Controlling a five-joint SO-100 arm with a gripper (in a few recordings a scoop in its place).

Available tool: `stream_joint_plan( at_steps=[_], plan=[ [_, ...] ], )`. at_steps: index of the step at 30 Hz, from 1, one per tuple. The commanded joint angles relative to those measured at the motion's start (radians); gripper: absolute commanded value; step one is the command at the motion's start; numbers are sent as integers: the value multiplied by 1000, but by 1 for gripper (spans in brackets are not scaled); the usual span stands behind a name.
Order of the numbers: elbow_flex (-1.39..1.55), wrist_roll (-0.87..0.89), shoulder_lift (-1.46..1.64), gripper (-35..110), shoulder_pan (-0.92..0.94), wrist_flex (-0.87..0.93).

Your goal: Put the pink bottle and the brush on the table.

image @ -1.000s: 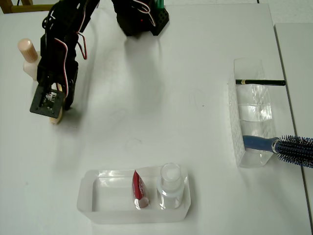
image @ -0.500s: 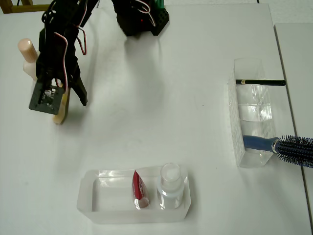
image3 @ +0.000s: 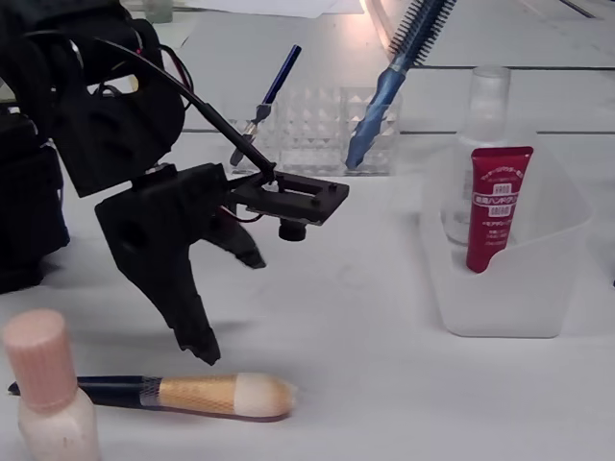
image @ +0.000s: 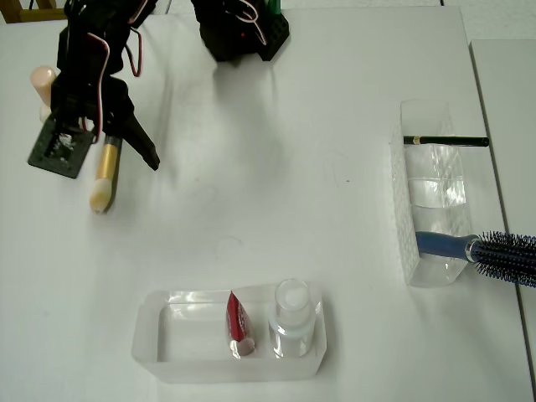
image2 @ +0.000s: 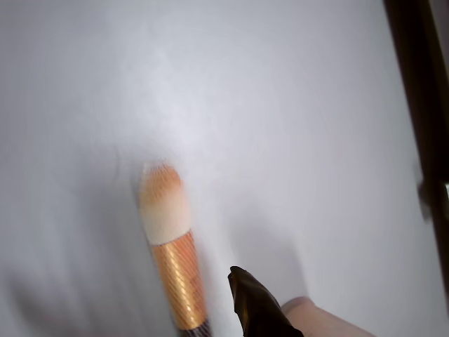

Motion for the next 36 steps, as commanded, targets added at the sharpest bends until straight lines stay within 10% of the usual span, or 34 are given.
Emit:
stream_joint_plan(
  at_steps=[1,15,36],
  plan=[
    [-38,121,86,64,-21,15],
    [-37,957,209,35,-270,-141],
    [123,1497,428,10,-598,-385]
  ],
)
